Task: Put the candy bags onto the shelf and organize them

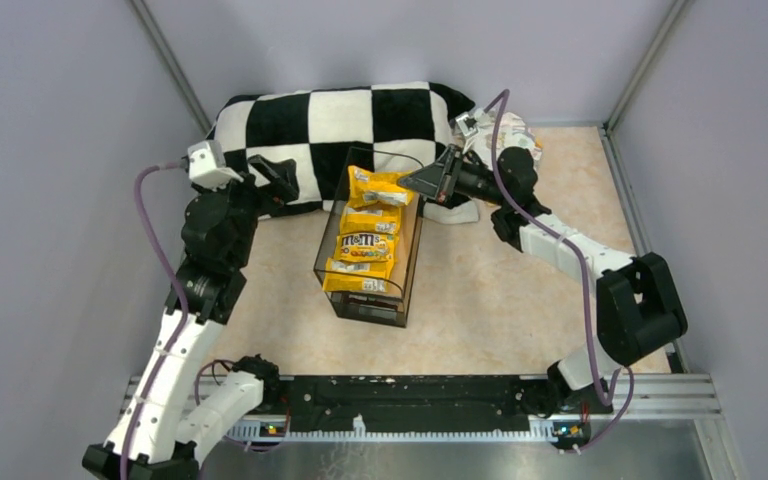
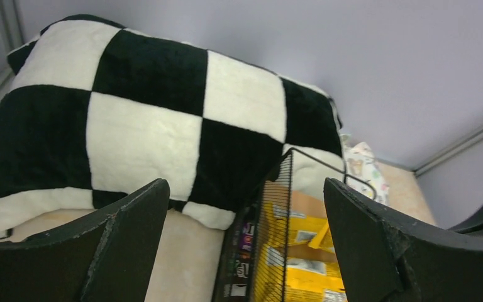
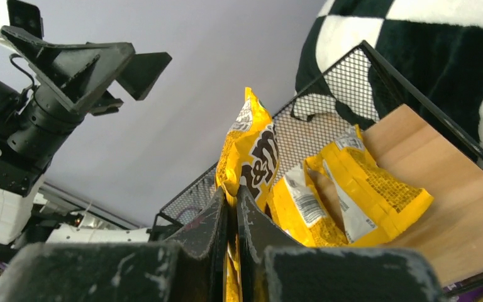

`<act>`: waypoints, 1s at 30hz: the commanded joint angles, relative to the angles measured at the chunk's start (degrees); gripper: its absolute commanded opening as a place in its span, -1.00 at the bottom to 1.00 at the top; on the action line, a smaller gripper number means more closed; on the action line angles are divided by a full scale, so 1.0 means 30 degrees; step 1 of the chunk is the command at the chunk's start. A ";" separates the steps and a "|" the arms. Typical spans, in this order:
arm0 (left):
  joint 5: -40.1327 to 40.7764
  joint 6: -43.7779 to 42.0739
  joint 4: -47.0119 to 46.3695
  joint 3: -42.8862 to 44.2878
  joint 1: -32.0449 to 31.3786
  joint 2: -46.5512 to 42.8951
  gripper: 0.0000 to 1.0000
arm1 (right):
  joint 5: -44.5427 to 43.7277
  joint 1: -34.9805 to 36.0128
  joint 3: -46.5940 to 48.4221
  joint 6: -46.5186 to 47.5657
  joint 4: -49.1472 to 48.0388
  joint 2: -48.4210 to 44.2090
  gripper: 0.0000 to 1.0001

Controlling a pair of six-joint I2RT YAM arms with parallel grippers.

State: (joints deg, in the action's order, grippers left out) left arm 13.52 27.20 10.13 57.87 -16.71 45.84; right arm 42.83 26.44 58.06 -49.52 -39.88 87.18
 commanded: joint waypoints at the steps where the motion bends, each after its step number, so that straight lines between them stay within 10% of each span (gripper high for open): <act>1: 0.1375 -0.2720 -0.1915 -0.0668 -0.0084 0.0930 0.96 | 0.0863 -0.0392 0.2148 0.2359 0.2081 0.0208 -1.00; 18: 0.2039 -0.4549 -0.4169 -0.0530 0.0587 0.3499 0.97 | 0.1185 -0.1449 0.7110 0.9659 1.0316 0.2102 -1.00; 30: 0.0219 -0.4582 -0.4878 -0.2241 0.1424 0.2944 0.97 | 0.2460 -0.1506 0.8422 0.8687 0.9427 0.4133 -1.00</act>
State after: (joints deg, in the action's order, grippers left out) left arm 16.29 13.39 -1.04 52.10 -13.87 56.75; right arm 47.62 22.33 80.05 -21.34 -7.22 97.49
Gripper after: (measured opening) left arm 0.987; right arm 0.036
